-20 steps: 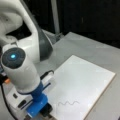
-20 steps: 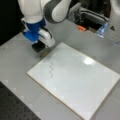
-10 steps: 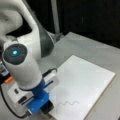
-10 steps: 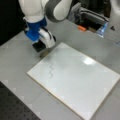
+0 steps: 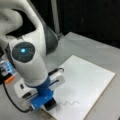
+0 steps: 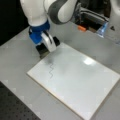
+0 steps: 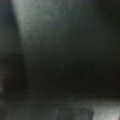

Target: Erasing curve lines

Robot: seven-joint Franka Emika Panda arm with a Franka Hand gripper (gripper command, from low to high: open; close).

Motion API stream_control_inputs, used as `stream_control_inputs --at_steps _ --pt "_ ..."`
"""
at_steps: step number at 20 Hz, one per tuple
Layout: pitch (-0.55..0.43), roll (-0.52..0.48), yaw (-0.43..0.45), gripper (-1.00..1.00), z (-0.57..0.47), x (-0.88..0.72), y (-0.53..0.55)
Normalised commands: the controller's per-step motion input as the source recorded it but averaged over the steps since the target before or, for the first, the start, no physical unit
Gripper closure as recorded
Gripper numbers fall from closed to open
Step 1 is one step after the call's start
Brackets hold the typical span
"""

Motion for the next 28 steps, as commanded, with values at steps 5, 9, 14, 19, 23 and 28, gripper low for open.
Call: stream_control_inputs --at_steps 5,9,14,19,23,28 --pt "-0.069 -0.107 -0.198 1.00 -0.05 -0.07 0.13" --pt "-0.106 -0.098 -0.188 1.00 -0.13 0.00 0.15" --pt "-0.133 -0.078 -0.165 1.00 -0.21 0.05 0.15" --pt "-0.148 -0.040 -0.142 1.00 -0.25 0.05 0.12" --pt "-0.124 0.026 -0.144 1.00 -0.20 -0.03 0.09" --pt "-0.113 0.081 -0.155 1.00 -0.13 -0.13 0.09"
